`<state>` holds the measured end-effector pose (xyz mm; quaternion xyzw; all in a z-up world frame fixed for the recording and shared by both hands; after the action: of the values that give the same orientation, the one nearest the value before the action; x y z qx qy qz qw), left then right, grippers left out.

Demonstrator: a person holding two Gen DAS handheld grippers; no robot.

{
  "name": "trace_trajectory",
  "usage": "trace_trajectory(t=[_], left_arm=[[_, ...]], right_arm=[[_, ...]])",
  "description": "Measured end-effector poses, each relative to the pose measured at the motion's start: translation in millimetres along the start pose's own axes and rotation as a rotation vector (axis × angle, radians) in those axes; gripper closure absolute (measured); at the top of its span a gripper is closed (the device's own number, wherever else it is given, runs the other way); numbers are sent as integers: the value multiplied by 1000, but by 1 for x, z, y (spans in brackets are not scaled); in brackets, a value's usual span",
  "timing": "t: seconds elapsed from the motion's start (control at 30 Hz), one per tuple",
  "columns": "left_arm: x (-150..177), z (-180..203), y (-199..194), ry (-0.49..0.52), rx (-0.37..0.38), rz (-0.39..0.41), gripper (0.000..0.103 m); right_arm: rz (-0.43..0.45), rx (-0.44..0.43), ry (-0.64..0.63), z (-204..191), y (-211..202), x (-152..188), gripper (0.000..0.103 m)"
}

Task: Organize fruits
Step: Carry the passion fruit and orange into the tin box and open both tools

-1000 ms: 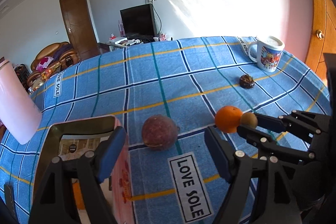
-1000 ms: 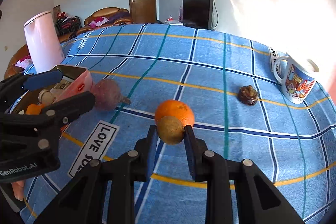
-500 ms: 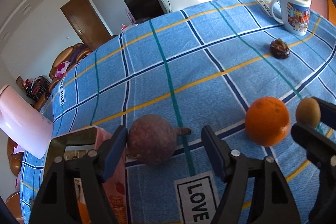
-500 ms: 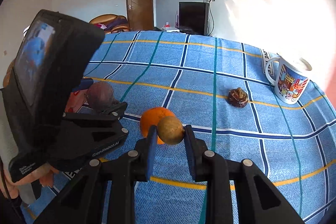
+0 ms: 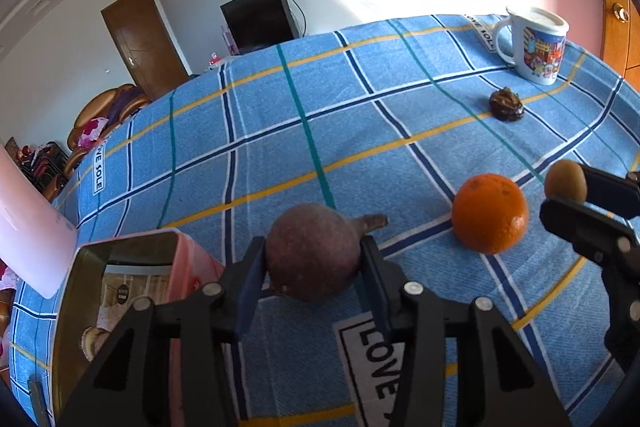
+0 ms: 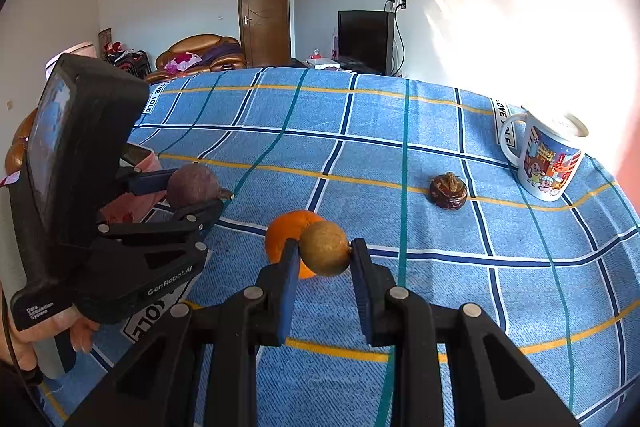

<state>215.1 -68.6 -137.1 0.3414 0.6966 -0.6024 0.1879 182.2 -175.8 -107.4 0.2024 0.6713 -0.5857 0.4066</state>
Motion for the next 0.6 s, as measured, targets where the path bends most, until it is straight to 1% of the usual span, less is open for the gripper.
trace_trajectory(t=[0.17, 0.23, 0.4, 0.6], left_arm=[[5, 3, -9, -63, 113, 13, 55], [5, 6, -16, -81, 153, 38, 55], [5, 6, -33, -104, 164, 97, 55], [4, -2, -44, -133, 151, 144, 55]], right_arm=[[15, -3, -5, -2, -3, -1, 76], [22, -5, -1, -1, -5, -2, 76], [54, -21, 0, -3, -11, -4, 76], [89, -36, 0, -5, -18, -8, 76]])
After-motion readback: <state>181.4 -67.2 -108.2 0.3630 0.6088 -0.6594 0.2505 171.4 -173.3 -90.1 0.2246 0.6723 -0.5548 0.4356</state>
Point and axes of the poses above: each gripper's, at about its wrist camera, not at the fingertips, and y roughly the way its jaws point, z to its right, x to its underside, the point moved 10 cm from there along y, roughly the way its jaws point, and after that the axes turned 1 degree about x, right-handed, at the moved point
